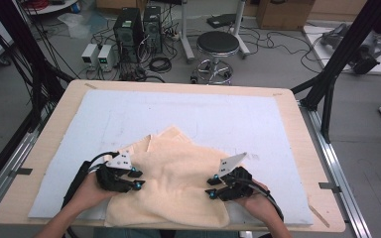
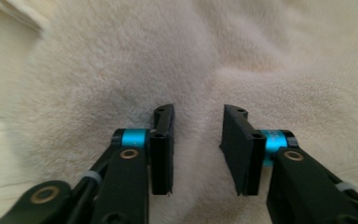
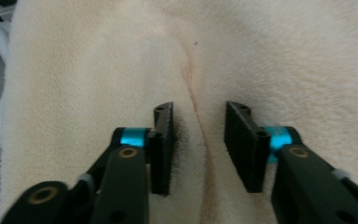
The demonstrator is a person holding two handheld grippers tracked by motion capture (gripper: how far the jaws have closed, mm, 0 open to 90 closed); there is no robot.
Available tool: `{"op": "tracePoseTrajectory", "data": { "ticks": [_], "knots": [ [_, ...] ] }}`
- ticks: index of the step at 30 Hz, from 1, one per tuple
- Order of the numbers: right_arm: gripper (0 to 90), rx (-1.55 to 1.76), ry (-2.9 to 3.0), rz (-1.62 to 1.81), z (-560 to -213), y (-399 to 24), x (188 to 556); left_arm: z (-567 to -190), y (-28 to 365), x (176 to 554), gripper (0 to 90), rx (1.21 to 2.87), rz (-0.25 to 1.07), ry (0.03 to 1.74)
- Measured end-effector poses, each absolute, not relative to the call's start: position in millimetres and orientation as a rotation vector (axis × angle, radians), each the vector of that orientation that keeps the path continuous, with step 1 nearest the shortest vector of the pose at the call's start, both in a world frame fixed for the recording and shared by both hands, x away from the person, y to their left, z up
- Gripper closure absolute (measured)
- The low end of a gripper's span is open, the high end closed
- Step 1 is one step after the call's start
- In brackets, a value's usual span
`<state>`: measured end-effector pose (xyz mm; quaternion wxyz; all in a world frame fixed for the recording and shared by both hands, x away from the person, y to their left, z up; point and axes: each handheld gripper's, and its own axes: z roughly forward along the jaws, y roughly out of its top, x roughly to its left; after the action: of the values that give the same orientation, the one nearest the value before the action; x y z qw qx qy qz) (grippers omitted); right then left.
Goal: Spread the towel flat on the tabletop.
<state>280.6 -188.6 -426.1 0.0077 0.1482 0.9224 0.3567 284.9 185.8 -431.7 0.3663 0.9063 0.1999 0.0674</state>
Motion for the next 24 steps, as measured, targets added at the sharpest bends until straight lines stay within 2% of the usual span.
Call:
{"op": "tracePoseTrajectory", "data": {
  "ticks": [2,4,8,13,17,19,20,24],
  "knots": [
    [76.4,0.480,2.901,1.143,-431,-187,280,-431,186,284,73.9,2.327,0.171,0.515],
    [81.3,0.483,2.903,1.178,-433,-189,278,-430,186,281,83.8,2.342,0.185,0.518],
    [84.9,0.439,2.937,1.194,-428,-190,269,-423,189,268,86.7,2.345,0.176,0.495],
    [85.2,0.390,2.903,1.222,-415,-195,246,-405,203,233,87.0,2.280,0.195,0.521],
    [84.9,0.339,2.882,1.294,-401,-199,223,-391,211,205,87.0,2.285,0.145,0.476],
    [82.5,0.286,2.879,1.304,-394,-200,212,-386,213,196,86.7,2.279,0.113,0.462],
    [78.3,0.275,2.881,1.313,-389,-201,208,-384,214,194,85.8,2.269,0.113,0.462],
    [69.9,0.298,2.799,1.285,-373,-207,212,-377,214,206,71.3,2.220,0.171,0.482]
  ]
}}
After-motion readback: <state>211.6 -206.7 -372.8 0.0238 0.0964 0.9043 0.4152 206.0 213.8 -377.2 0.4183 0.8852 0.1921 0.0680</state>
